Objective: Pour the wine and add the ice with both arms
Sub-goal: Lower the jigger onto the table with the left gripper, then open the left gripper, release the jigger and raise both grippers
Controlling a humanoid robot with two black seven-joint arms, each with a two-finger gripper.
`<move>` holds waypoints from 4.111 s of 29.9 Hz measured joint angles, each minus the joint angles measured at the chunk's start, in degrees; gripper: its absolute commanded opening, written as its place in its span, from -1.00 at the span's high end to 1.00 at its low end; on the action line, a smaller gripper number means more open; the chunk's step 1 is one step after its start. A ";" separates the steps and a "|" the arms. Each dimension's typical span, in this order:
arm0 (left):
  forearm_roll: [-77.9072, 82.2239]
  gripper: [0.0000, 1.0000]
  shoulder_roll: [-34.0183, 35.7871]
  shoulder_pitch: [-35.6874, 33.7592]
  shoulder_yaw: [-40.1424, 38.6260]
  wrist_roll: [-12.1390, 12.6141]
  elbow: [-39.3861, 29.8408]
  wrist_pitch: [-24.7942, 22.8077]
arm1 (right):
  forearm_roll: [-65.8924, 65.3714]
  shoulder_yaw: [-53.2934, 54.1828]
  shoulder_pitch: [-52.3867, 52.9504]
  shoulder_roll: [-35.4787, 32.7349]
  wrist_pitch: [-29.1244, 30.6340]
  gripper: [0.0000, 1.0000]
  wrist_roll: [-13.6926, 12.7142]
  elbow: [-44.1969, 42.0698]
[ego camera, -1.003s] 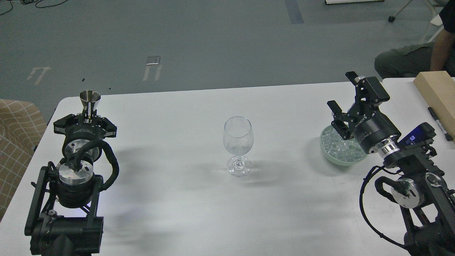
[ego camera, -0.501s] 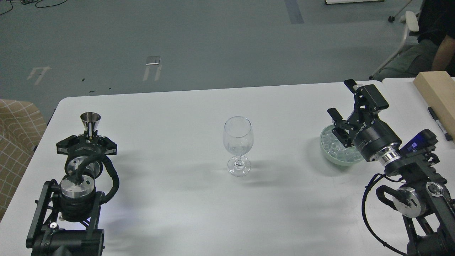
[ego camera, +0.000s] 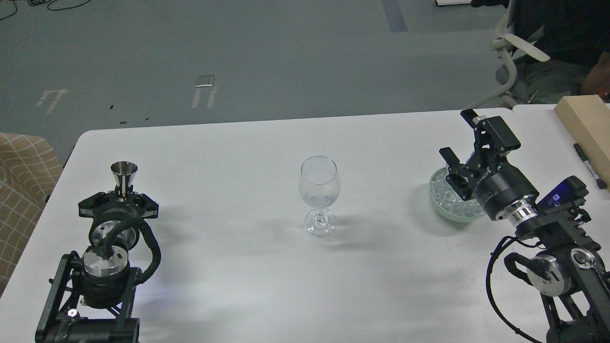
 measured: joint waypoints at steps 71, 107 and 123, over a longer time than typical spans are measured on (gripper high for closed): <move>-5.53 -0.50 0.00 -0.08 0.38 1.68 6.06 -15.70 | -0.61 0.20 -1.48 -0.61 -1.15 -1.00 -2.02 2.39; -5.49 -0.93 1.97 -1.45 -1.14 2.87 -0.08 -15.35 | -0.26 0.62 -1.63 -0.45 -1.15 -1.00 -2.37 3.58; 1.43 -0.92 30.56 -5.28 -0.53 6.32 -0.88 -37.71 | -0.09 1.11 -1.30 -0.53 -1.11 -1.00 -2.31 5.77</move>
